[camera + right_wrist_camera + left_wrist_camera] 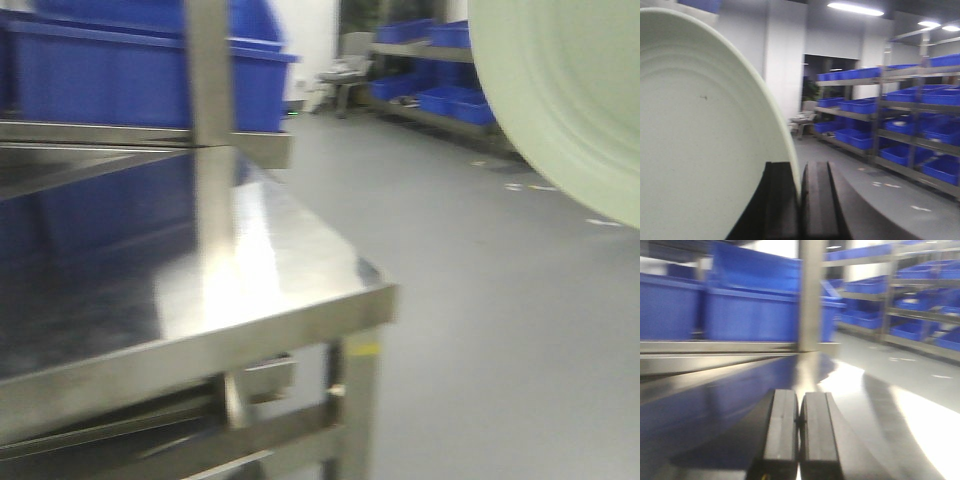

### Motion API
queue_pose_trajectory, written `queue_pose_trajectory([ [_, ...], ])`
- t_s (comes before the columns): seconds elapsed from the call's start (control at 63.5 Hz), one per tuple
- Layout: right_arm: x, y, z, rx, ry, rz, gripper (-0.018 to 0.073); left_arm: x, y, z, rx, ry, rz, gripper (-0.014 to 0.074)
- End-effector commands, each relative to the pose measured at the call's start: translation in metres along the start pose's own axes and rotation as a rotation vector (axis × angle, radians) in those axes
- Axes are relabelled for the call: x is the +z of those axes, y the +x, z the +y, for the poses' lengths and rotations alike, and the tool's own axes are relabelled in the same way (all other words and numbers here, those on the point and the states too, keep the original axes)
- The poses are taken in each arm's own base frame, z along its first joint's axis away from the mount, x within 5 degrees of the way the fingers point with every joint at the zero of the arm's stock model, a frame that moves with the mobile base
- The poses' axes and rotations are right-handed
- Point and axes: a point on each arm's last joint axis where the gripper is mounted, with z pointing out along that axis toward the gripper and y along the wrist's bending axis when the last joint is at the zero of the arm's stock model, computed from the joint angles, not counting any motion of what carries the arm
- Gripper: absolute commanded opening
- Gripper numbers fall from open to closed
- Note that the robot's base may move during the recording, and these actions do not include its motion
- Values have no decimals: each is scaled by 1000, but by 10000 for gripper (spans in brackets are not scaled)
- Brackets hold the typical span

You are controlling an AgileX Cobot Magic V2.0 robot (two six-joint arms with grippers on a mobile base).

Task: Place green plate on second shelf with right arm
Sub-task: 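Drive the base toward the blue-bin shelving while holding the plate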

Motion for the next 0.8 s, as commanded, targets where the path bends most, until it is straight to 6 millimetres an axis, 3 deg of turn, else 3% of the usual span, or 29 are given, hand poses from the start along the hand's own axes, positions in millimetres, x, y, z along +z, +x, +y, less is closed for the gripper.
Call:
queue_pose_trajectory([
  [0.0, 1, -20, 0, 12, 7, -128, 53, -1, 5, 0, -8, 1, -61, 130],
  [0.787, 1, -20, 0, 12, 7, -130, 53, -1, 5, 0, -8, 1, -61, 130],
])
